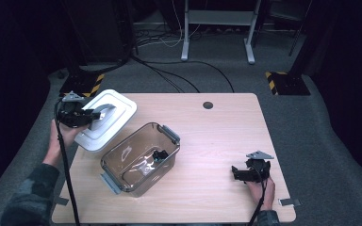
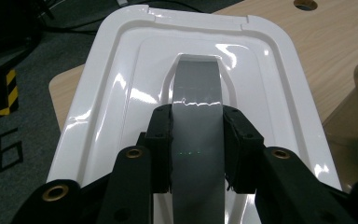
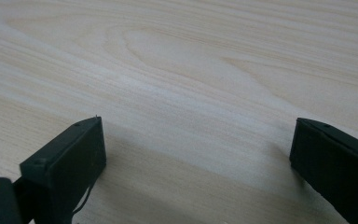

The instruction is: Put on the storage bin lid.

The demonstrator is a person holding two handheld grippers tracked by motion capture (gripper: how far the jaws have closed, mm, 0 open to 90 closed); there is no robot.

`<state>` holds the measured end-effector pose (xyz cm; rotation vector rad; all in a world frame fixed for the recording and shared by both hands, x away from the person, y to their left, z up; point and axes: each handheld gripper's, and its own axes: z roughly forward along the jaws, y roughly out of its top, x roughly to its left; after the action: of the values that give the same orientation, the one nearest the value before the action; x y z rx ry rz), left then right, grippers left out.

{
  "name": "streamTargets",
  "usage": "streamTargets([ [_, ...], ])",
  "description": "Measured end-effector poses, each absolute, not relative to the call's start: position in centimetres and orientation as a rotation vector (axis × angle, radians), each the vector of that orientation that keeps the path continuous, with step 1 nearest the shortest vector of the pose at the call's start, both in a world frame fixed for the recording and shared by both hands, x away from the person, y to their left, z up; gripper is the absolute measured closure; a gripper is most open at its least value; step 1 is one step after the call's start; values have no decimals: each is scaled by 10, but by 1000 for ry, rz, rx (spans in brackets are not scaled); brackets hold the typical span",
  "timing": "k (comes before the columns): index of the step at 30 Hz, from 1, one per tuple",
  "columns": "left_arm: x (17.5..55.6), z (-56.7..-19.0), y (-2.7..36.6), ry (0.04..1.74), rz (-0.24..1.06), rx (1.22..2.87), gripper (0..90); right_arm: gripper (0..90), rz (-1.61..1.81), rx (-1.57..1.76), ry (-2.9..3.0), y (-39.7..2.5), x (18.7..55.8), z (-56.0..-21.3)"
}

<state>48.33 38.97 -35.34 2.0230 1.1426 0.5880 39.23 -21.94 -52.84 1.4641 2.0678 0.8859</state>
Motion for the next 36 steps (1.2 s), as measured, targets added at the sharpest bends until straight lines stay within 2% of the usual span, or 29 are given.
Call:
streamTargets([
  [14, 459, -322, 368, 1082, 542, 2047, 668, 29, 885, 1464, 2066, -219, 392, -528],
  [23, 448, -316, 355, 1071, 511, 2042, 668, 30, 885, 1465, 2065, -219, 392, -528],
  [36, 428, -307, 328, 969, 454, 2075, 668, 30, 885, 1466, 2065, -219, 392, -528],
])
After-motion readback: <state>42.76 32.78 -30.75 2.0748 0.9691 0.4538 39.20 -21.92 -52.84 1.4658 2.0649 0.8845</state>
